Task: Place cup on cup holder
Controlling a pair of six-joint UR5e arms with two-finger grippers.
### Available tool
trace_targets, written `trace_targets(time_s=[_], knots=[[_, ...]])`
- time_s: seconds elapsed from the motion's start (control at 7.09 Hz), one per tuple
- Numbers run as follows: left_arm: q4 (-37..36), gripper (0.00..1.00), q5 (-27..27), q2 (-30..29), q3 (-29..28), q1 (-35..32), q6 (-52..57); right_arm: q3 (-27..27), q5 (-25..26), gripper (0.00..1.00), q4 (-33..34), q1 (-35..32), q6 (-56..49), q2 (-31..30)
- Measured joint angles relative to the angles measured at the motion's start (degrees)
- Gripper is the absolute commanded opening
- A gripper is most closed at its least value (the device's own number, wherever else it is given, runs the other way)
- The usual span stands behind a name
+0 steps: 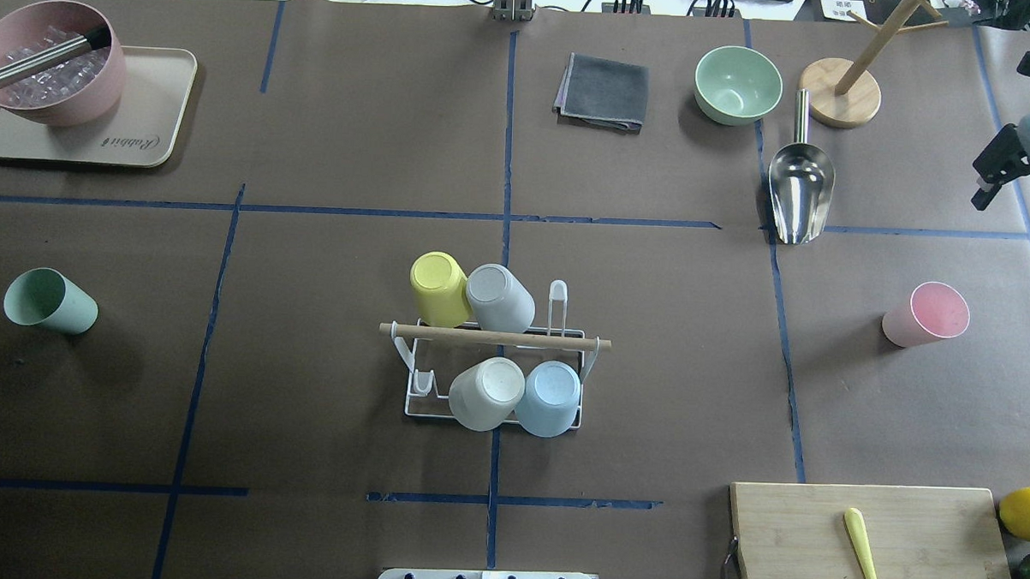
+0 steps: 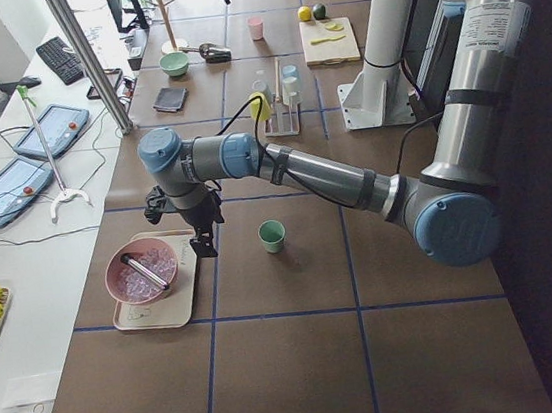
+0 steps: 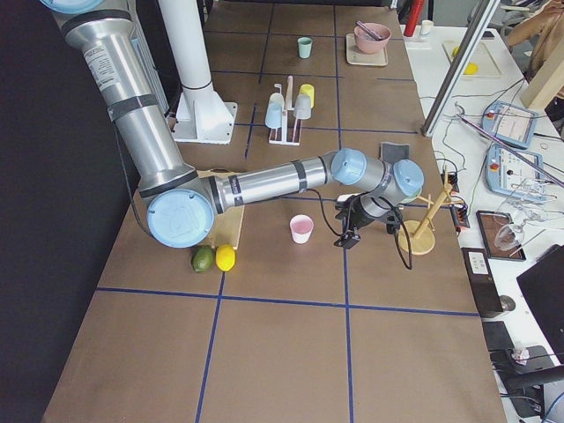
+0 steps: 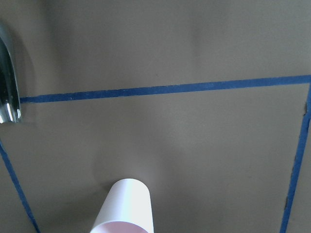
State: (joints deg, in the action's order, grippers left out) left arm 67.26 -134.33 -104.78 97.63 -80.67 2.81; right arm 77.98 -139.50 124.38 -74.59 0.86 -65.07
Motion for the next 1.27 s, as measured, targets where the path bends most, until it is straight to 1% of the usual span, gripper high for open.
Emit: trace_targets(time_s=[0.14,0.42,0.85,1.27], knots=[[-1.96,1.0,-0.06,-2.29,-0.2,2.41,0.03,-2.57,-0.24,1.0,1.16,0.92,-0.02,1.6],[-3.65,1.0,-0.23,-6.0,-3.45,7.31,-0.13,-5.53,-1.26,1.0,1.84,2.61,0.01,2.74],[-3.89,1.0,-0.25,-9.64,-11.1,12.28,0.16,-9.03,-3.23,1.0,2.15,7.94,0.02,3.02],[-4.28,1.0,-0.29,-13.37,-19.82,13.85,0.74,-10.35,-3.57,1.0,2.18,11.85,-0.54,2.36]])
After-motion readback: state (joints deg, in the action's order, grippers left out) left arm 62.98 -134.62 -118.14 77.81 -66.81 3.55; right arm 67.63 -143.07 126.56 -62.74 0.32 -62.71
